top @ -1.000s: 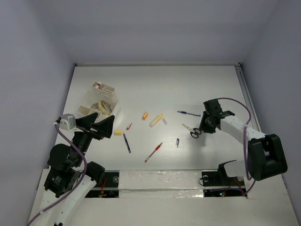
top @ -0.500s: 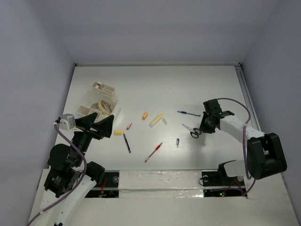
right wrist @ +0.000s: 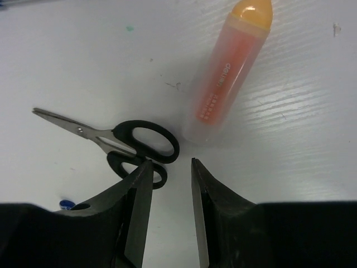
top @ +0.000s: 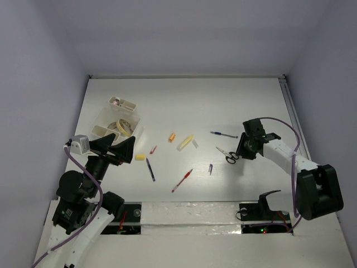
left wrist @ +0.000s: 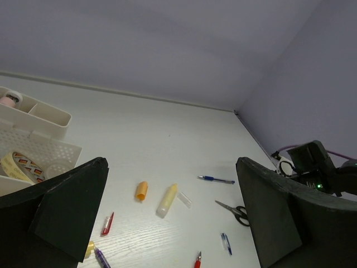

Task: Sort the stationery into containers
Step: Pick up the scissors from the center of the board.

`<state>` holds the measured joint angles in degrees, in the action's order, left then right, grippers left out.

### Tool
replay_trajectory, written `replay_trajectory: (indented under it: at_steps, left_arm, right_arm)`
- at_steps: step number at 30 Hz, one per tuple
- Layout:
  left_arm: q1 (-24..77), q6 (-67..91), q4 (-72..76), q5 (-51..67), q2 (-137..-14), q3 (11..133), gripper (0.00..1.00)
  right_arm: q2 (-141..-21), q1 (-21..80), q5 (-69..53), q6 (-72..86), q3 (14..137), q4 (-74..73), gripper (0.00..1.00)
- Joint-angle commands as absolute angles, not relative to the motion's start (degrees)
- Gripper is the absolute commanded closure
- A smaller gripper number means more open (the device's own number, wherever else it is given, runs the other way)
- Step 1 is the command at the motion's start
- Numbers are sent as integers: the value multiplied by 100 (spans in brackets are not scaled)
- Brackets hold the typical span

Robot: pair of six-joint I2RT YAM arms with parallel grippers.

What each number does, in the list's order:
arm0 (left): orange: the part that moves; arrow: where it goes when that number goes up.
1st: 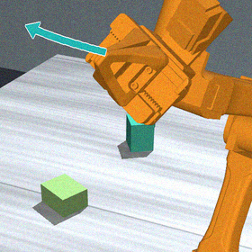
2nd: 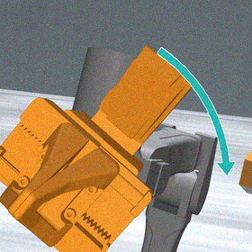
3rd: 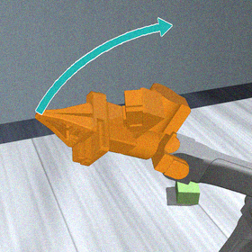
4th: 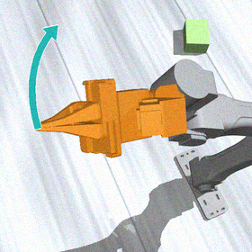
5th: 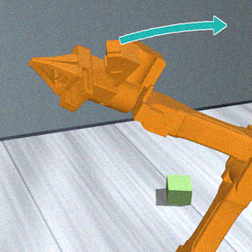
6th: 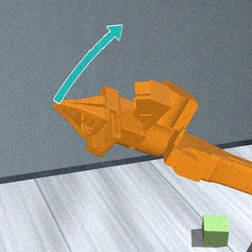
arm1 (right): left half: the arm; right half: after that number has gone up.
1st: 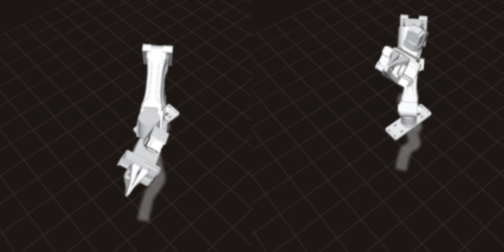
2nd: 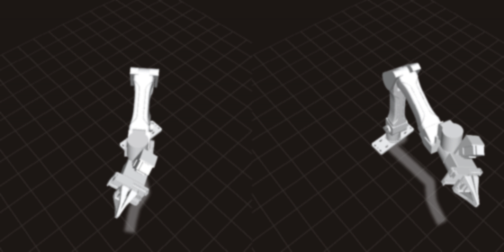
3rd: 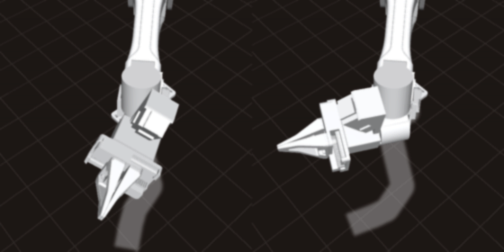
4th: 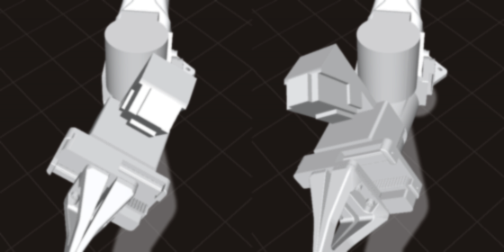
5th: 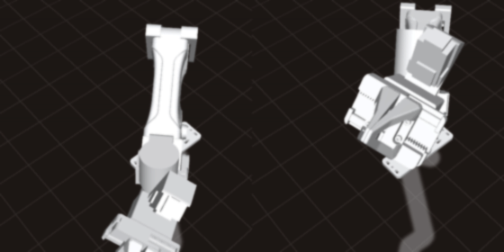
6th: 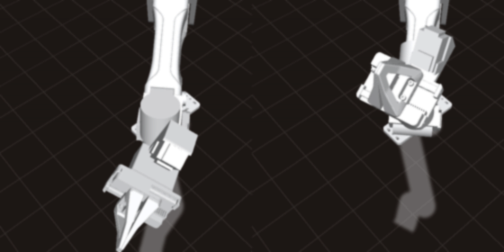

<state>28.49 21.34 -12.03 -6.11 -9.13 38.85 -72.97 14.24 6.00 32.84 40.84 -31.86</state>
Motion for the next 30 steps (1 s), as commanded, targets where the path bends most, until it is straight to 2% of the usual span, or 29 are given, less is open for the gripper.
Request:
replay_trajectory:
  at_steps: [1,11,22,24,30]
  left_arm:
    - [2883,2101,-1028,-607,-844,3867,1]
    - [2883,2101,-1028,-606,-861,3867,1]
    - [2883,2092,-1028,-598,-896,3867,1]
    - [2883,2100,-1011,-598,-914,3850,1]
    - [2883,2101,-976,-466,-1098,3832,1]
  right_arm:
    - [-7488,1389,676,3436,3946,-2980,60]
    - [-7901,1389,738,3498,3946,-2497,61]
    - [-8138,1389,695,3472,3946,-2452,69]
    - [-8226,1389,642,3454,3929,-2435,72]
    - [-8139,1389,457,3375,3858,-2277,91]
